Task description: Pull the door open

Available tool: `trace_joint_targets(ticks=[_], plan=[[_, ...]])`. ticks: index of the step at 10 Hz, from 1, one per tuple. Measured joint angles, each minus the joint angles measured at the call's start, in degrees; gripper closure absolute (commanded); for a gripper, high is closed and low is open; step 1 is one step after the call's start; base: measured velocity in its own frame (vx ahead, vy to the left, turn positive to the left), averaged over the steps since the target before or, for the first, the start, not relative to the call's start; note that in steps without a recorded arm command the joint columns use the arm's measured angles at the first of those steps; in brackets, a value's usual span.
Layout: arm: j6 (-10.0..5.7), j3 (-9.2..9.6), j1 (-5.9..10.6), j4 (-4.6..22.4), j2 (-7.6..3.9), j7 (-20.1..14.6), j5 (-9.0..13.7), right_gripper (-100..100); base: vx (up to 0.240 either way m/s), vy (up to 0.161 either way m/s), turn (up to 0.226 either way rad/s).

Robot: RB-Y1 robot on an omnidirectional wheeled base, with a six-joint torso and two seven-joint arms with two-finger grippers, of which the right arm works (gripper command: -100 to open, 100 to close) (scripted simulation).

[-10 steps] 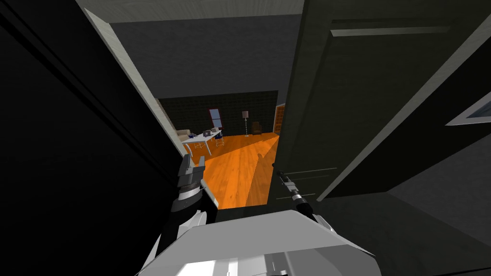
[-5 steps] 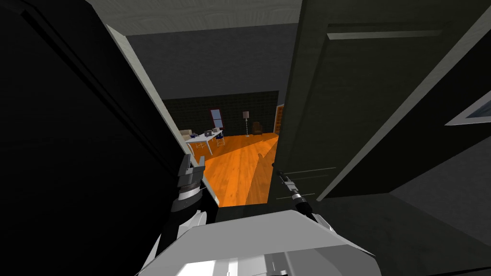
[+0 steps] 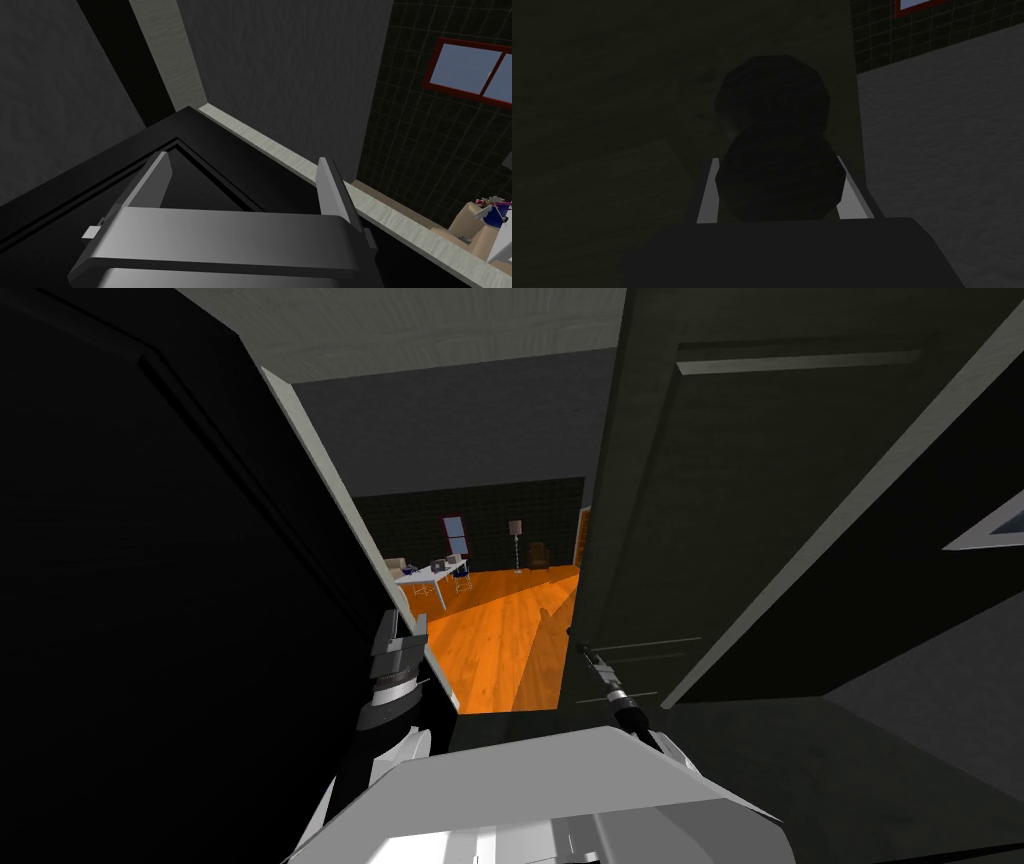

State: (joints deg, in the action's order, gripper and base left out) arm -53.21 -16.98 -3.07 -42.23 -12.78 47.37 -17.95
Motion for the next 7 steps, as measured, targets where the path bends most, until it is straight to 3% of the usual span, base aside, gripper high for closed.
trace_joint_targets(ticks=[7], plan=[[0.19, 2.04, 0.99, 0.9, -0.62, -10.1, 4.4, 100, -0.041, -0.020, 0.045]])
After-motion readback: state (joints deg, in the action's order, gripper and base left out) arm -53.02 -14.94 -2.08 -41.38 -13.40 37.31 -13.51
